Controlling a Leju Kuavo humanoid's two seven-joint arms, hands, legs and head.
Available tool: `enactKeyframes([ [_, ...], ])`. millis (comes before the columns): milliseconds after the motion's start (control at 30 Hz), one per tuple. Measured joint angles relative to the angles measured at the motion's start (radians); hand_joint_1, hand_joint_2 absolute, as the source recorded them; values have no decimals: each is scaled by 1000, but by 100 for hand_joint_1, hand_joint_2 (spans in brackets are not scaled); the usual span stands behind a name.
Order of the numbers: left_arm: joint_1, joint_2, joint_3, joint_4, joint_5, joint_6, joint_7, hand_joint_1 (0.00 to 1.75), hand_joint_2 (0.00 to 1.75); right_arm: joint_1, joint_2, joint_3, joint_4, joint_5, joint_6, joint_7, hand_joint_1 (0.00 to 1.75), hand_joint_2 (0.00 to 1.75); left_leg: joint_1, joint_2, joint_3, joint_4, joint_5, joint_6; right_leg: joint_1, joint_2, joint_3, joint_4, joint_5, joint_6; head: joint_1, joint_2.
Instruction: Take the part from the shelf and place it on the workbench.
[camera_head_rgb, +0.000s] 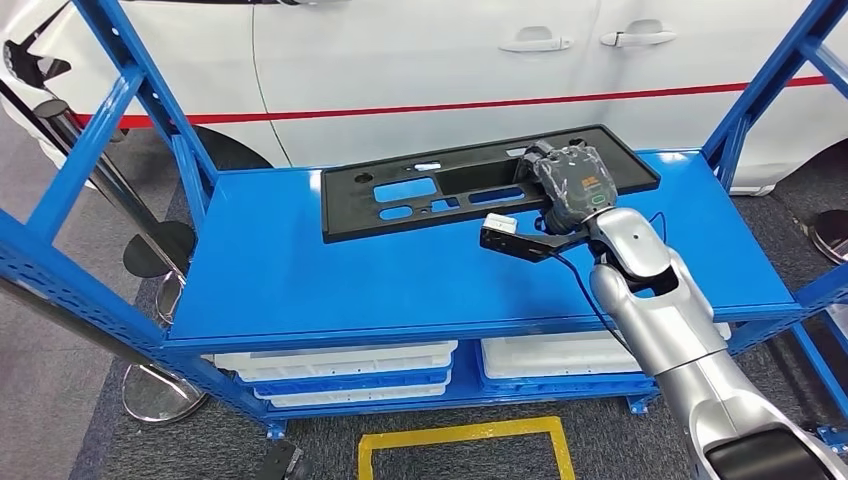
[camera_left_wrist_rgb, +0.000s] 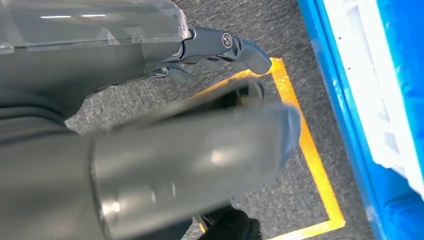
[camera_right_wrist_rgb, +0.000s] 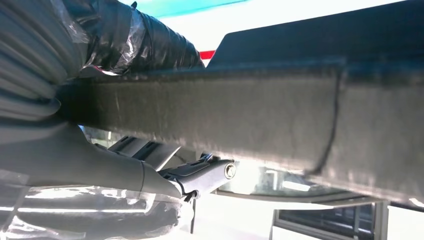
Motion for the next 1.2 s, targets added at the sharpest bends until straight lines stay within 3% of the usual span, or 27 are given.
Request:
enactKeyframes([
  [33,0,0,-2,0,-4,1,-1,0,175,4,-3,0,0,-3,0,0,175,0,0,-1,0,2,-1,1,-1,0,-20,37,-6,2,0,0],
  [67,0,0,-4,0,-7,3,-2,0,175,9,-5,0,0,-4,-1,0,175,0,1,-1,0,5,-4,1,-3,-1,-26,40,7,5,0,0],
  [100,0,0,-6,0,-10,4,-3,0,175,12,-6,0,0,-5,-1,0,175,0,1,-2,-1,10,-7,-1,-6,-2,-12,7,35,7,0,0],
  [167,0,-1,-12,0,-13,5,-4,0,175,12,-7,0,0,-5,-2,0,175,0,1,-4,-5,29,-19,-10,-10,-3,42,-112,95,11,0,0],
  [233,-2,-2,-16,0,-15,7,-5,0,175,12,-7,0,0,-6,-2,0,175,0,-1,-4,-15,49,-30,-21,-9,-1,70,-178,114,4,0,0],
  [367,-3,-2,-21,0,-17,11,-15,0,175,14,-8,0,0,-6,-3,0,175,0,2,-3,-26,69,-44,-39,-5,2,69,-184,114,-19,-1,0],
  [433,-4,-2,-25,0,-14,-2,-31,0,175,13,-8,0,-1,-7,-6,0,175,0,6,-1,-57,142,-87,-50,-7,1,72,-187,116,-28,-1,0],
  [500,-3,-2,-25,0,-6,-27,-39,0,175,16,-8,0,0,-8,-8,-2,175,0,11,-1,-115,265,-141,-57,-4,1,72,-187,115,-32,0,0],
  [567,-1,-2,-25,0,-1,-43,-39,0,175,20,-8,0,0,-8,-10,-4,175,0,13,-1,-147,322,-146,-57,-2,0,72,-187,115,-32,0,0],
  [600,-1,-2,-25,0,2,-45,-38,0,175,21,-8,0,0,-8,-10,-4,175,0,13,-1,-136,295,-121,-53,-1,0,73,-187,115,-33,-1,0],
  [700,-2,-2,-25,0,11,-44,-38,0,175,22,-8,0,0,-9,-17,-4,175,0,6,-1,-49,108,-37,-37,0,1,76,-188,114,-29,0,0],
  [767,-3,-2,-25,0,20,-44,-39,0,175,24,-8,0,0,-12,-22,-4,175,0,-2,-2,-22,52,-29,-29,-2,1,75,-192,116,-20,0,0],
  [867,0,-1,-23,0,33,-49,-27,0,175,31,-10,0,0,-17,-23,-4,175,0,-2,-2,-11,26,-17,-16,-4,0,76,-195,114,-5,0,0],
  [933,-1,-1,-21,0,43,-50,-14,0,175,33,-12,-1,0,-19,-23,-5,175,0,2,0,-1,7,-7,-4,-2,0,53,-142,76,-1,0,0],
  [1000,-1,-1,-17,0,53,-51,-12,0,175,38,-14,-3,0,-20,-25,-6,175,0,0,0,0,5,-6,2,-1,0,0,-26,17,1,0,0],
  [1033,0,-1,-16,0,57,-51,-12,0,175,43,-15,-4,0,-21,-25,-6,175,0,0,0,0,7,-7,3,-2,0,-23,23,1,4,0,0],
  [1067,1,-1,-14,0,60,-49,-12,0,175,49,-16,-6,0,-21,-26,-6,175,0,1,-1,0,9,-9,3,-3,0,-33,43,4,6,0,0],
  [1100,2,-1,-13,0,61,-46,-12,0,175,54,-16,-6,0,-20,-26,-7,175,0,1,-2,-1,13,-11,1,-5,-1,-25,25,25,9,0,0],
  [1200,3,-1,-10,0,62,-39,-11,0,175,58,-17,-7,-2,-20,-31,-7,175,0,2,-4,-8,41,-28,-12,-10,-2,54,-135,101,11,0,0],
])
